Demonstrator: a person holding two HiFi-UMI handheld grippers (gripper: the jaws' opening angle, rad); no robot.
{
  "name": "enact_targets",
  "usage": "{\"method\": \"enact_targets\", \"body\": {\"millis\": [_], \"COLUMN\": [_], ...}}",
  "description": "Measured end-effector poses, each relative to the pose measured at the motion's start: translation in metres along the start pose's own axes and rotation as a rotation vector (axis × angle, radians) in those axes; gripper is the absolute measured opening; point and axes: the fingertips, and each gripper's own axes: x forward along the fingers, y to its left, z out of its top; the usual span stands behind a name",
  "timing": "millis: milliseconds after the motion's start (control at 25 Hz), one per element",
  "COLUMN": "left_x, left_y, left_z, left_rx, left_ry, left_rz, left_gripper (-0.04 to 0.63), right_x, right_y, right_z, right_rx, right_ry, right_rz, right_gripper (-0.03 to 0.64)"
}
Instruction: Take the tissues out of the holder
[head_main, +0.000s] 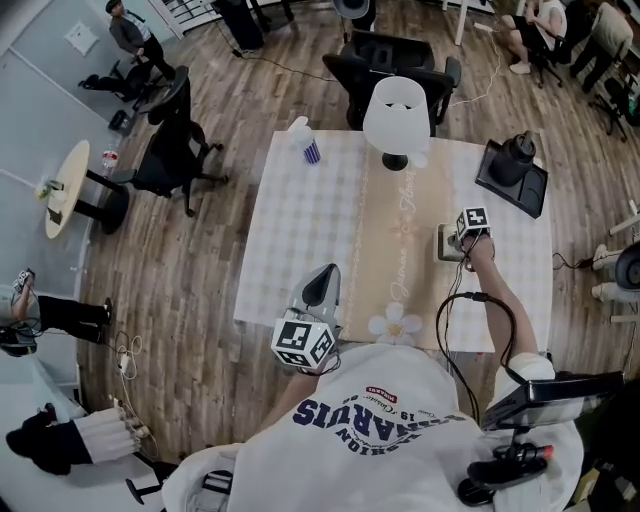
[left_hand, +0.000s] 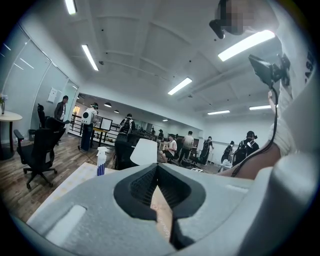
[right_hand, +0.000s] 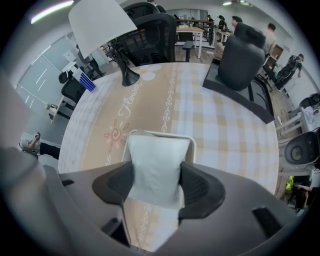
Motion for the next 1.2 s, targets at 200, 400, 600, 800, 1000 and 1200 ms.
{"method": "enact_targets", "body": {"millis": [200, 400, 600, 800, 1000, 1200], "left_x": [0.003, 0.005, 0.010, 0.011, 0.013, 0.016], "left_y": [-0.002, -0.001, -0.002, -0.006, -0.007, -0.010], "left_z": [-0.004, -0.002, -0.005, -0.002, -0.001, 0.000], "left_rx": [0.004, 0.009, 0.013, 0.023, 0.025, 0.030], "left_ry": [0.012, 0.009, 0.019, 0.016, 0.020, 0.018], "left_rz": [-0.014, -0.025, -0.035, -0.053, -0.064, -0.079], "left_gripper": [0.000, 0.000, 0.000, 0.000, 0.000, 0.000], "right_x": [-0.028, -0.071, -0.131, -0.197, -0.244, -0.243], "right_y": [0.003, 0.024, 0.052, 0.087, 0.110, 0.113], "right_z": [0.010, 0.019, 0.034, 0.038, 0.036, 0.034], "right_rx": [-0.072, -0.184, -0.422, -0.600, -0.730, -0.744], "right_ry": [-0.032, -0.078, -0.139, -0.197, -0.223, -0.223], "right_rz": [0.016, 0.066, 0.019, 0.014, -0.022, -0.032], "right_gripper": [0.287, 0.287, 0.287, 0.287, 0.287, 0.287]}}
